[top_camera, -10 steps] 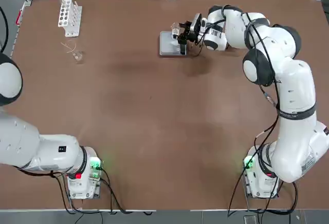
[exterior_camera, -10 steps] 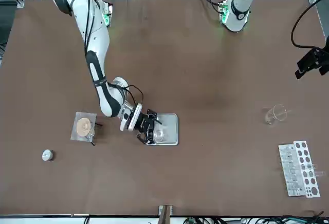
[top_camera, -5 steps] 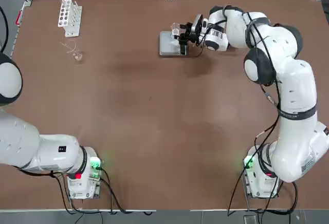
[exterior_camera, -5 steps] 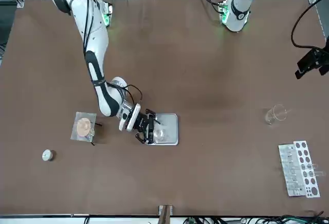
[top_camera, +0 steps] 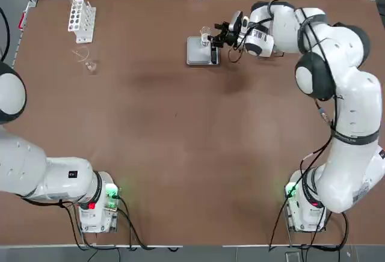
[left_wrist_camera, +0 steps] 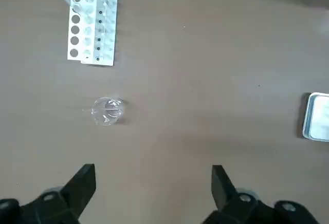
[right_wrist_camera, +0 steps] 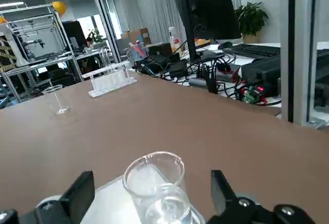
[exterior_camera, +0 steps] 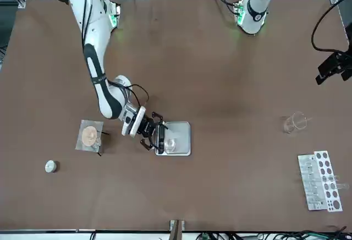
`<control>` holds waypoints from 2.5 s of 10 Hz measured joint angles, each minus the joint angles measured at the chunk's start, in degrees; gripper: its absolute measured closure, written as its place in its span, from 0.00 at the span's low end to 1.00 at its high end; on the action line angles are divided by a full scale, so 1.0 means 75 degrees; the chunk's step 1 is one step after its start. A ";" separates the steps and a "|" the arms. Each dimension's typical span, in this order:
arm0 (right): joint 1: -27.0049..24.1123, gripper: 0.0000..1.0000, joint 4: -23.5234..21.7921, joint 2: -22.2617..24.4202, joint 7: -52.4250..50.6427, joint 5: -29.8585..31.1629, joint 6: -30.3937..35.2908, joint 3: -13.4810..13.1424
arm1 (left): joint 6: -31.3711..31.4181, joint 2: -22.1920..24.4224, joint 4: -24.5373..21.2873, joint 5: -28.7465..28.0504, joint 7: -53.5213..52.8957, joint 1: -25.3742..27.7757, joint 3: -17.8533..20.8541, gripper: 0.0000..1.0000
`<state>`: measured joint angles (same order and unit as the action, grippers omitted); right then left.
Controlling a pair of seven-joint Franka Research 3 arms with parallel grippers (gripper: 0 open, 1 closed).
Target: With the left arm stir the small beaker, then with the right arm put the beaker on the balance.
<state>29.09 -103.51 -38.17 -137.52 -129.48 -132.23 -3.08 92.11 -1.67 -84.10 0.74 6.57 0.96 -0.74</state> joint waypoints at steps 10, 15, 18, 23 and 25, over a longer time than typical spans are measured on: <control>0.0419 0.00 -0.0507 0.2246 0.4735 0.4312 -0.3825 0.0066 | 0.0003 0.0000 0.0002 0.0000 0.0000 -0.0009 -0.0015 0.00; 0.0379 0.00 -0.0495 0.2927 1.1146 0.9172 -0.3014 -0.0167 | 0.0004 0.0000 0.0002 0.0000 0.0000 -0.0009 -0.0015 0.00; 0.0361 0.00 -0.0456 0.3306 1.3709 1.0952 -0.1513 -0.0697 | 0.0004 0.0000 0.0002 0.0000 0.0000 -0.0009 -0.0016 0.00; 0.0238 0.00 0.0788 0.3650 1.8151 1.4556 0.1544 -0.1181 | 0.0004 0.0000 0.0002 0.0000 0.0000 -0.0010 -0.0018 0.01; 0.0205 0.00 0.1212 0.3667 1.8716 1.5288 0.2345 -0.1579 | 0.0004 0.0000 0.0003 0.0000 0.0000 -0.0010 -0.0018 0.00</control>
<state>30.62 -94.42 -10.66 2.85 -14.81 -114.64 -14.92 92.14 -1.67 -84.08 0.74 6.57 0.89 -0.87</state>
